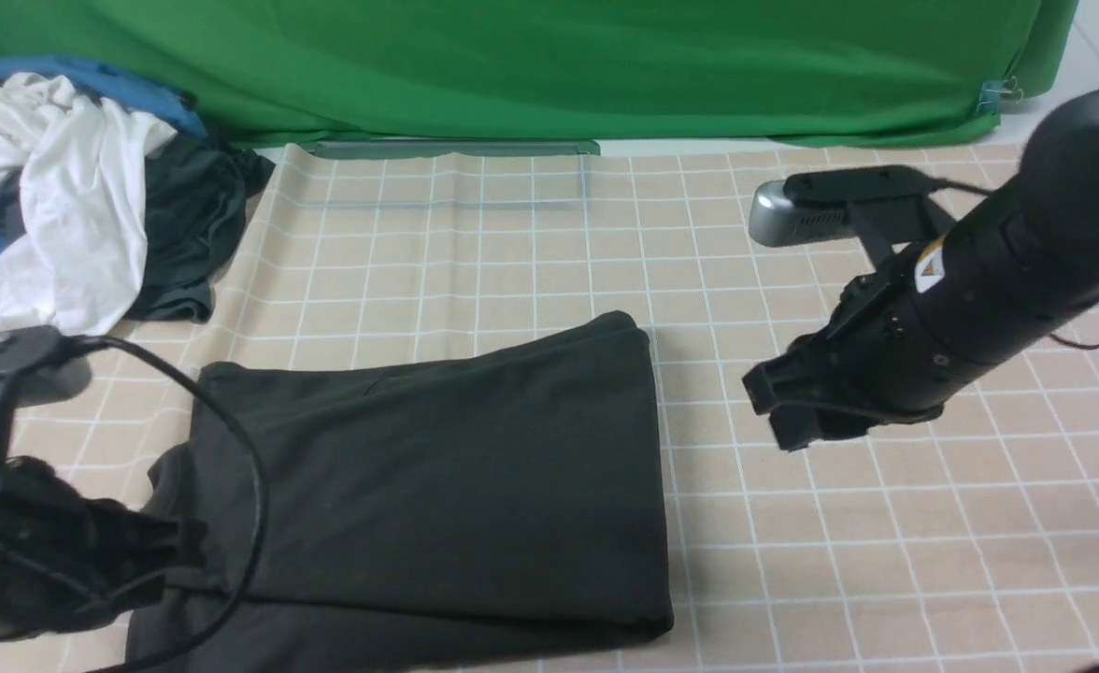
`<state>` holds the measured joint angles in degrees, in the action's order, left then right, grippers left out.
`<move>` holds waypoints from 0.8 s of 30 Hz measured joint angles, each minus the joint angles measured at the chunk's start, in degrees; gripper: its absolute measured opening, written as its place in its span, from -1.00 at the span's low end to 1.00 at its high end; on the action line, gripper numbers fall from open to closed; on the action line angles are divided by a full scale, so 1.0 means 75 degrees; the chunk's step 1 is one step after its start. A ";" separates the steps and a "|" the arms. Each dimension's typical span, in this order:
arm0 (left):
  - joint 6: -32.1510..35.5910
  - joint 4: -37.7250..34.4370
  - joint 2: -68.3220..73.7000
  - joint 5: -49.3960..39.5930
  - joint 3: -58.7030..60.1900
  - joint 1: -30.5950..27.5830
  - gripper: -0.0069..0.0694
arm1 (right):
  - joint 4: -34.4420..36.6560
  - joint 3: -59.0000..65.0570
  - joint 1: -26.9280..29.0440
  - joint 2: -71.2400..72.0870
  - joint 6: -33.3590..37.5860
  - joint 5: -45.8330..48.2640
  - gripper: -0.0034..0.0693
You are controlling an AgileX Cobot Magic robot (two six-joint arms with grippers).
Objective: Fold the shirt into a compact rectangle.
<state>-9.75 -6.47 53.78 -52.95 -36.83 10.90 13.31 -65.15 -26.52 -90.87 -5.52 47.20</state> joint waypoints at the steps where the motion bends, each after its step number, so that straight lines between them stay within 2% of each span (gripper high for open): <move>1: 0.0045 -0.0054 -0.0239 -0.0069 0.0000 0.0000 -0.77 | 0.0301 -0.0089 0.0020 -0.0209 0.0219 -0.0094 0.02; 2: 0.0125 -0.0132 -0.0517 -0.0117 0.0000 0.0000 -0.77 | 0.0658 -0.0233 0.0020 -0.0458 0.0463 -0.0228 0.13; 3: 0.0129 -0.0149 -0.0562 -0.0124 0.0000 0.0000 -0.77 | 0.0715 -0.0261 0.0020 -0.0498 0.0507 -0.0229 0.15; 4: 0.0153 -0.0234 -0.0778 -0.0148 0.0000 0.0000 -0.77 | 0.0963 -0.0417 0.0020 -0.0707 0.0674 -0.0311 0.26; 5: 0.0155 -0.0342 -0.1106 -0.0205 0.0000 0.0000 -0.77 | 0.1206 -0.0710 0.0020 -0.1045 0.0844 -0.0389 0.45; 7: 0.0170 -0.0418 -0.1482 -0.0292 0.0000 0.0000 -0.77 | 0.1289 -0.1051 0.0020 -0.1434 0.0956 -0.0452 0.65; 9: 0.0169 -0.0444 -0.1766 -0.0397 0.0000 0.0000 -0.77 | 0.1314 -0.1419 0.0020 -0.1881 0.0985 -0.0488 0.78; 12: 0.0178 -0.0459 -0.2105 -0.0607 0.0000 0.0000 -0.77 | 0.1346 -0.1957 0.0020 -0.2490 0.0991 -0.0502 0.84; 15: 0.0178 -0.0459 -0.2306 -0.0767 0.0007 0.0000 -0.77 | 0.1363 -0.2359 0.0020 -0.3000 0.0991 -0.0506 0.83; 18: 0.0178 -0.0467 -0.2350 -0.0835 0.0007 0.0000 -0.77 | 0.1411 -0.2707 0.0020 -0.3466 0.0968 -0.0488 0.73; 22: 0.0178 -0.0475 -0.2353 -0.0794 0.0015 0.0000 -0.77 | 0.1512 -0.2842 0.0020 -0.3822 0.0962 -0.0516 0.45; 23: 0.0178 -0.0475 -0.2353 -0.0794 0.0015 0.0000 -0.77 | 0.1512 -0.2842 0.0020 -0.3832 0.0962 -0.0516 0.43; 24: 0.0178 -0.0423 -0.2369 -0.0671 0.0031 0.0000 -0.77 | 0.1566 -0.2842 0.0020 -0.3895 0.0962 -0.0543 0.25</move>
<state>-8.42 -9.64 36.02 -57.98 -36.60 10.90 25.06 -86.47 -26.37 -120.09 1.69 43.12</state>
